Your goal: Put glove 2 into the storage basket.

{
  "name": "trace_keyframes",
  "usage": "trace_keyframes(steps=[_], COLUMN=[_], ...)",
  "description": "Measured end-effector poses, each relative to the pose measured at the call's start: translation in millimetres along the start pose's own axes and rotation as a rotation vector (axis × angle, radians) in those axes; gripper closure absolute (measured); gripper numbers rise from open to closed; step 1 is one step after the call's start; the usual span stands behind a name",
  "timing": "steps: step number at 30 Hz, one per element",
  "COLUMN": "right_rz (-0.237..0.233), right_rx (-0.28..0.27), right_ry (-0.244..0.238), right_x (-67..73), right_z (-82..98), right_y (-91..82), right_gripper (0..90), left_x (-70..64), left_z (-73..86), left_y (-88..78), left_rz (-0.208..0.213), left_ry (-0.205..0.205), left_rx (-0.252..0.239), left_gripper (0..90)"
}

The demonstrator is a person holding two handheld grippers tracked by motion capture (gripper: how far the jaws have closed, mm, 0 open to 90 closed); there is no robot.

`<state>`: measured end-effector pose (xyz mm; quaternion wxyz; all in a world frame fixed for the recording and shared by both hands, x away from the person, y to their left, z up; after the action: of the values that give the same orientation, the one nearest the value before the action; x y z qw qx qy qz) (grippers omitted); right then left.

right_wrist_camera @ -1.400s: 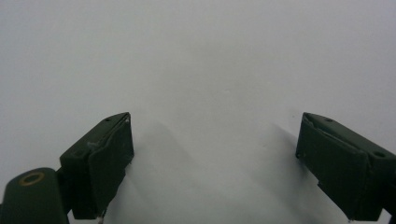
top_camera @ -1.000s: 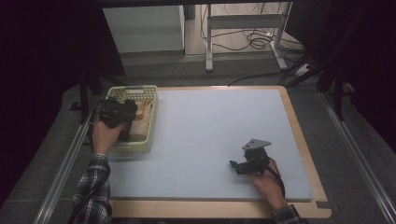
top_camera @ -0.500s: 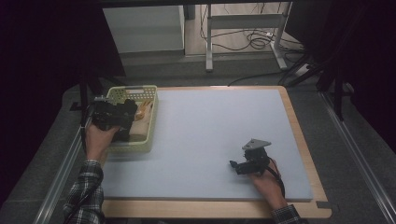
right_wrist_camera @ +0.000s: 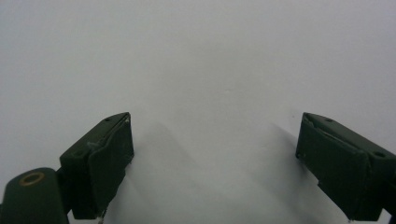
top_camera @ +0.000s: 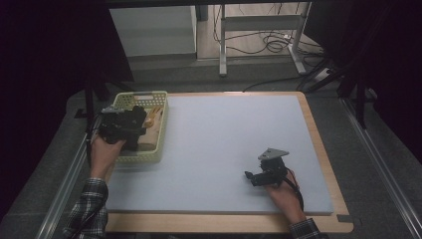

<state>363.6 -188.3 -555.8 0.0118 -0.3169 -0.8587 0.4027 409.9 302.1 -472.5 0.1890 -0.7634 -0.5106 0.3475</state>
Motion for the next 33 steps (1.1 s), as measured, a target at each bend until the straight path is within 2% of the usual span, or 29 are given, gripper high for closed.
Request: trace_keyframes(steps=[3,8,9,10,11,12,13,19,33], right_rz=[0.000,0.000,0.000,0.000,0.000,0.000,0.000,0.000,0.000], right_rx=[0.000,0.000,0.000,0.000,0.000,0.001,0.001,0.000,0.001], right_ry=[0.000,0.001,-0.001,0.000,0.000,0.001,0.001,0.000,0.000], right_x=[0.0,0.0,-0.1,0.0,0.0,0.0,0.0,0.0,0.1], right_z=[0.0,-0.1,-0.1,-0.1,-0.1,-0.1,-0.1,-0.1,-0.1], right_y=[0.0,0.0,0.0,0.0,0.0,-0.1,-0.1,-0.1,-0.2], right_gripper=[10.8,10.7,10.7,10.7,10.7,10.8,10.8,10.7,10.8], left_x=[-4.3,-20.7,-20.7,-27.5,-27.5,-34.3,-34.3,-55.2,-91.9], left_z=[1.4,7.2,7.2,9.3,9.3,11.3,11.3,15.9,31.9], left_y=[-1.3,-4.1,-4.1,-4.2,-4.2,-4.2,-4.2,-4.4,5.5], left_rz=[0.009,0.036,0.036,0.047,0.047,0.055,0.055,0.082,0.134], left_ry=[0.011,0.051,0.051,0.064,0.064,0.084,0.084,0.140,0.218], left_rx=[-0.002,-0.010,-0.010,-0.010,-0.010,-0.007,-0.007,-0.006,0.002], left_gripper=[0.6,0.3,0.3,0.3,0.2,0.2,0.2,0.3,0.3])
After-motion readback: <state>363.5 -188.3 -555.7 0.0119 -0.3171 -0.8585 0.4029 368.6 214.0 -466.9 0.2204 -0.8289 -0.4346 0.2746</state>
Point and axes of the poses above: each handheld gripper's, and its own axes: y roughly forward along the jaws, z roughly out of its underside, x roughly to its left, the point moved 3 cm from there along y, roughly forward along the jaws, and after that the axes turned 15 degrees about -y, right-handed, at the moved point
